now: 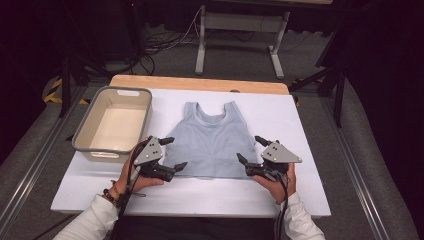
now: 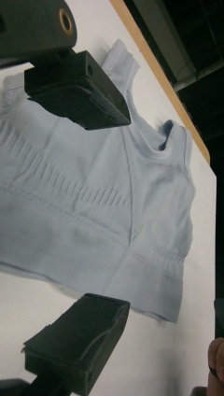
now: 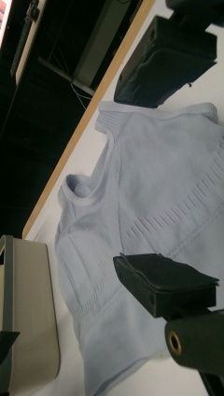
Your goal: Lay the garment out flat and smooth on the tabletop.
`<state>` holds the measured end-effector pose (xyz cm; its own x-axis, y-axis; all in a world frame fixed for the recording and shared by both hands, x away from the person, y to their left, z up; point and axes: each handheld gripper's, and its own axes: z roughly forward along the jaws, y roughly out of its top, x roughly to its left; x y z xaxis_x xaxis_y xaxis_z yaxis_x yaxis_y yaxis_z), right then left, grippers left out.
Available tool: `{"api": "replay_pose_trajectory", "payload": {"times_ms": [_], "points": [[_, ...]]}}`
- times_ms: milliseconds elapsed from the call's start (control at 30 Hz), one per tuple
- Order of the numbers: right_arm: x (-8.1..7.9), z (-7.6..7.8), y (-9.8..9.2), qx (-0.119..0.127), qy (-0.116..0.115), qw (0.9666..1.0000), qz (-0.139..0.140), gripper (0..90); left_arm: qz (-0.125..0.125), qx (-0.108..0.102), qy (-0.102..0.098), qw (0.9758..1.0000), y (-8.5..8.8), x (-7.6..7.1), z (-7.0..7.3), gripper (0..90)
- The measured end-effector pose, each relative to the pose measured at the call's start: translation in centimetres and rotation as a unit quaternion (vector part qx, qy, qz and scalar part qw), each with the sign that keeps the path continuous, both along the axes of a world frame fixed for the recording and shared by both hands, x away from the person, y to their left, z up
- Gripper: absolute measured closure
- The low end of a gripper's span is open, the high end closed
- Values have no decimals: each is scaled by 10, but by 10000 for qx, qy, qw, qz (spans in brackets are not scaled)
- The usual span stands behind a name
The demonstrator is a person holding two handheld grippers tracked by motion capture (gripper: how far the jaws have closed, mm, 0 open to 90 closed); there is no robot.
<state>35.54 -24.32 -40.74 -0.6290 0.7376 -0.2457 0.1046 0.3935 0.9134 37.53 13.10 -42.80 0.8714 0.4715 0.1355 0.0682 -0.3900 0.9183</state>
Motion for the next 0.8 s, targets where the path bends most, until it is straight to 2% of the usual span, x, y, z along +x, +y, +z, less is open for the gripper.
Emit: {"api": "replay_pose_trajectory", "payload": {"times_ms": [133,267,300,367,400,467,567,633,800], "points": [[-7,-5,-3,-66,64,10000,0,187,49,40,44,10000,6,-5,-5,118],[-11,-9,-4,-91,121,9999,9,189,97,243,125,9996,9,-10,-18,121],[-11,-11,-4,-84,150,9998,31,190,98,253,194,9994,10,-11,-21,121],[-12,-14,-4,-180,193,9996,27,199,100,284,192,9994,11,-12,-22,121],[-11,-17,-4,-237,219,9995,35,205,110,310,280,9991,13,-14,-26,121],[-9,-19,-5,-302,259,9992,-6,209,146,330,321,9988,15,-15,-28,121],[-6,-21,-8,-254,339,9991,-34,217,197,381,330,9985,17,-16,-30,127],[-5,-23,-9,-280,348,9990,-66,228,232,343,378,9984,20,-17,-30,127],[5,-33,-16,-231,600,9977,-224,245,314,349,490,9977,28,-19,-33,126]]}}
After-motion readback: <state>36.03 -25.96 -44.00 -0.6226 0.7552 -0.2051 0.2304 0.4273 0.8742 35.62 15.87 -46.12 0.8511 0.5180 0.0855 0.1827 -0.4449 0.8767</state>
